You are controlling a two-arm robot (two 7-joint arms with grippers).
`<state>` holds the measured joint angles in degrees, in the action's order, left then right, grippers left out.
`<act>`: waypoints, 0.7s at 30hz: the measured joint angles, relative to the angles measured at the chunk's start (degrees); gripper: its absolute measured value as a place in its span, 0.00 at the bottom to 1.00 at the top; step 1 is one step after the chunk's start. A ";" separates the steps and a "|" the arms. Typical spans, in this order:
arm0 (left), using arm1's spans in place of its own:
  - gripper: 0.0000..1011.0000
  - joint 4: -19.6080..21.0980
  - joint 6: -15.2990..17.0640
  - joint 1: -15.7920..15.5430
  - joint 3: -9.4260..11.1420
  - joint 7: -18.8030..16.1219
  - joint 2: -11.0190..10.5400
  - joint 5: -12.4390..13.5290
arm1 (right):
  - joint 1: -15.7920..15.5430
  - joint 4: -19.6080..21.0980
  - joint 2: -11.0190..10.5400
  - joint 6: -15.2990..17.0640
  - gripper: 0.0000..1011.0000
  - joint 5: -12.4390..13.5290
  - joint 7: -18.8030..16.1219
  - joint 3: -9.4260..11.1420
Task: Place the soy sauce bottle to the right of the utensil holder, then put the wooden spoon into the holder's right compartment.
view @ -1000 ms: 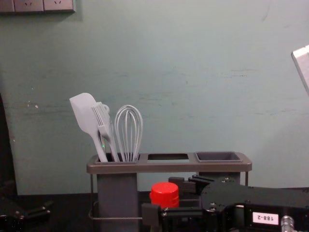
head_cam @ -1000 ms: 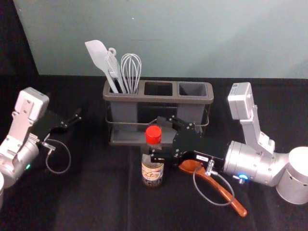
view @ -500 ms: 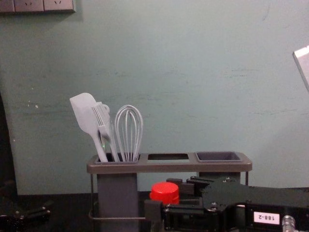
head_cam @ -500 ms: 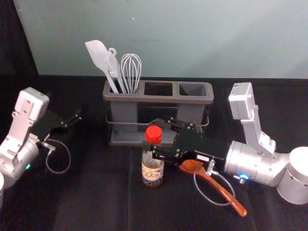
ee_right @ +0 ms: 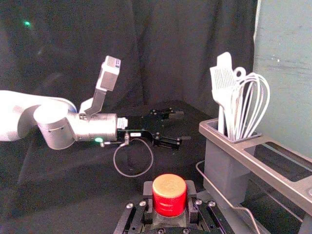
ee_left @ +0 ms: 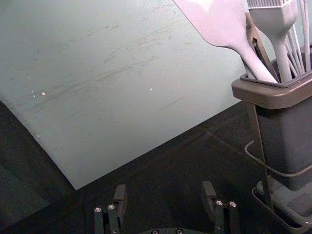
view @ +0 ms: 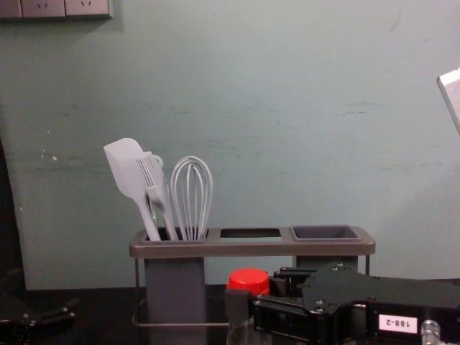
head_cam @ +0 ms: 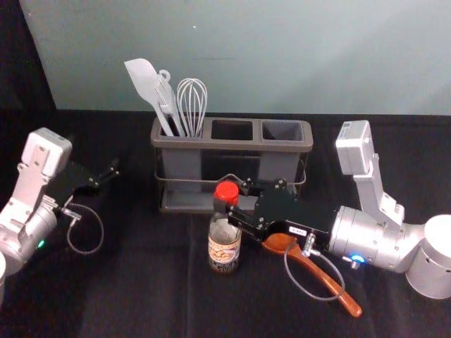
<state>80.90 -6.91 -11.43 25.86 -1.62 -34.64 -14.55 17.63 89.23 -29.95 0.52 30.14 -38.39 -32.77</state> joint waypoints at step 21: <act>0.99 0.00 0.00 0.00 0.00 0.00 0.00 0.00 | -1.89 7.20 -3.89 -0.49 0.38 0.19 1.44 2.21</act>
<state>80.90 -6.91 -11.43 25.86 -1.62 -34.65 -14.55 15.75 96.42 -33.84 0.03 30.33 -36.95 -30.57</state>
